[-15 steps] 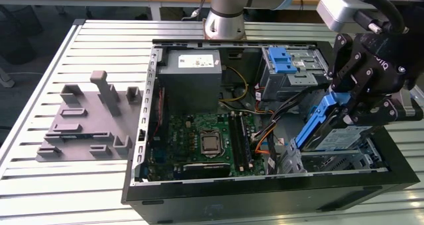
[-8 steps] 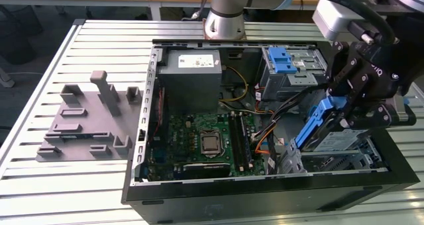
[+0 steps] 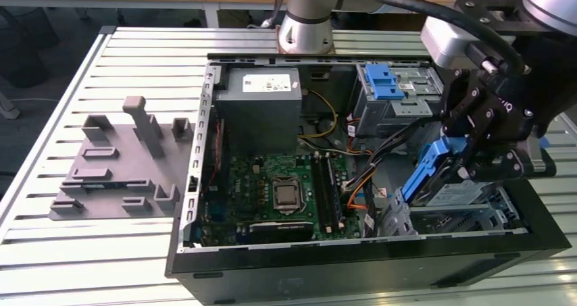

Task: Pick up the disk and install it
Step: 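Insert the disk into the insertion slot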

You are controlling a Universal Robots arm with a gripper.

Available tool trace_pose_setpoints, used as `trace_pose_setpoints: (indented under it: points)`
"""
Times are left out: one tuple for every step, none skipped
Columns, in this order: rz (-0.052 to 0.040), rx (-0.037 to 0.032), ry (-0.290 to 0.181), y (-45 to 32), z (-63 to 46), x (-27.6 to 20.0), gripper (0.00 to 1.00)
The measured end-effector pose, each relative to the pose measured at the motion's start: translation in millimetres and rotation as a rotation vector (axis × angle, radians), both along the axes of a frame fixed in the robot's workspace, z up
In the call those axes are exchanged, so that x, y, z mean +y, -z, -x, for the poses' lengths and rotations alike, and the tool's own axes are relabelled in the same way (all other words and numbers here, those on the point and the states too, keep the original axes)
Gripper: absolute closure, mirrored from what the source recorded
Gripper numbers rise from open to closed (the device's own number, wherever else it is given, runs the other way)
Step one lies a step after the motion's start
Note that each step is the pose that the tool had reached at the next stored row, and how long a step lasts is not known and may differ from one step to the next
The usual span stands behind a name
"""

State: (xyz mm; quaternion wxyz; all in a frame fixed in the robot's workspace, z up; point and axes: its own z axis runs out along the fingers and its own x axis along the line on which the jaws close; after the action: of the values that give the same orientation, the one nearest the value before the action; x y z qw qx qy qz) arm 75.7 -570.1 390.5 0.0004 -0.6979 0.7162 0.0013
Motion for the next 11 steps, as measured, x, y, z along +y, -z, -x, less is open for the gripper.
trace_pose_setpoints:
  points:
    - [-0.0001,0.0000,0.000,1.1,0.0,0.0,0.64]
    - [0.0000,0.0000,0.000,2.2,0.0,0.0,0.64]
    - [0.0002,0.0000,0.000,3.2,0.0,0.0,0.64]
    - [0.0002,0.0000,0.000,4.3,0.0,0.0,0.62]
    - [0.0001,0.0000,0.000,5.3,0.0,0.0,0.62]
    - [0.0003,0.0000,0.000,6.2,0.0,0.0,0.56]
    - [0.0000,0.0000,0.000,7.2,0.0,0.0,0.56]
    - [-0.0002,0.0000,0.000,8.3,0.0,0.0,0.56]
    - [0.0001,0.0000,0.000,9.1,0.0,0.0,0.56]
    - [0.0001,0.0000,0.000,9.7,0.0,0.0,0.56]
    - [0.0001,0.0000,0.000,10.0,0.0,0.0,0.58]
